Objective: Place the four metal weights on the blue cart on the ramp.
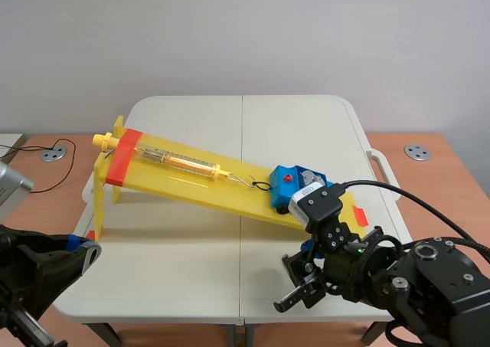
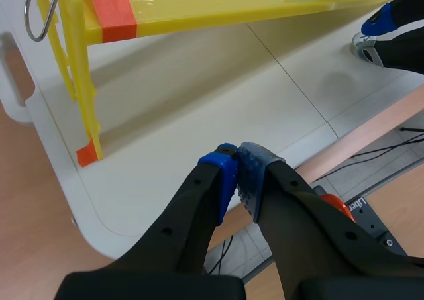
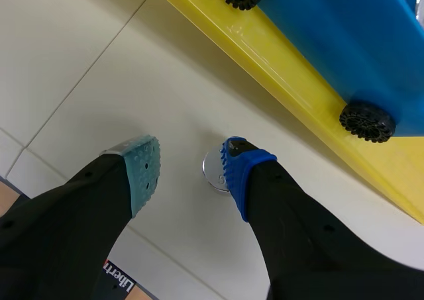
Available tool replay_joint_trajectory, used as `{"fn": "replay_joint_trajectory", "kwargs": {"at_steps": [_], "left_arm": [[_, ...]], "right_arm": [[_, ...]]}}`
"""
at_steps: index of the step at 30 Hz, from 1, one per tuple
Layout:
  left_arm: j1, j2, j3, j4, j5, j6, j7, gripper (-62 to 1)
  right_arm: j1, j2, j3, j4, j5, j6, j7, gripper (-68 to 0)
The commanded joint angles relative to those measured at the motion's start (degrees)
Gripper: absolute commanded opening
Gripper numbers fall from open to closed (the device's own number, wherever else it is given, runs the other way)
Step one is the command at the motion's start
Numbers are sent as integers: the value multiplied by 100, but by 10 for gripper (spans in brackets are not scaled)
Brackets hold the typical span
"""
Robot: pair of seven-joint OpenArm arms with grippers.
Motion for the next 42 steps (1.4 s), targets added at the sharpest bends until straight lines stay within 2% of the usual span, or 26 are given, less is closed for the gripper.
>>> {"fn": "replay_joint_trajectory", "kwargs": {"at_steps": [1,5,9,18,21,23,27,30,42], "left_arm": [[-111,44,-83,382,-424,-55,-463,-575],[-111,44,-83,382,-424,-55,-463,-575],[-111,44,-83,382,-424,-55,-463,-575],[-111,44,-83,382,-424,-55,-463,-575],[-111,44,-83,382,-424,-55,-463,-575],[-111,46,-83,382,-424,-55,-463,-575],[-111,44,-83,382,-424,-55,-461,-575],[-111,44,-83,382,-424,-55,-461,-575],[-111,44,-83,382,-424,-55,-461,-575]], "right_arm": [[365,-7,87,299,111,-129,629,-440],[365,4,90,295,111,-238,636,-440],[363,4,94,404,111,-238,706,-440],[-22,33,424,1364,122,-236,461,-440],[-151,59,468,1484,136,-238,376,-440],[-197,105,476,1482,136,-260,306,-440],[-254,208,476,1473,131,-608,275,-440],[-214,240,476,1427,129,-671,304,-440],[243,221,243,553,138,-553,549,-440]]}}
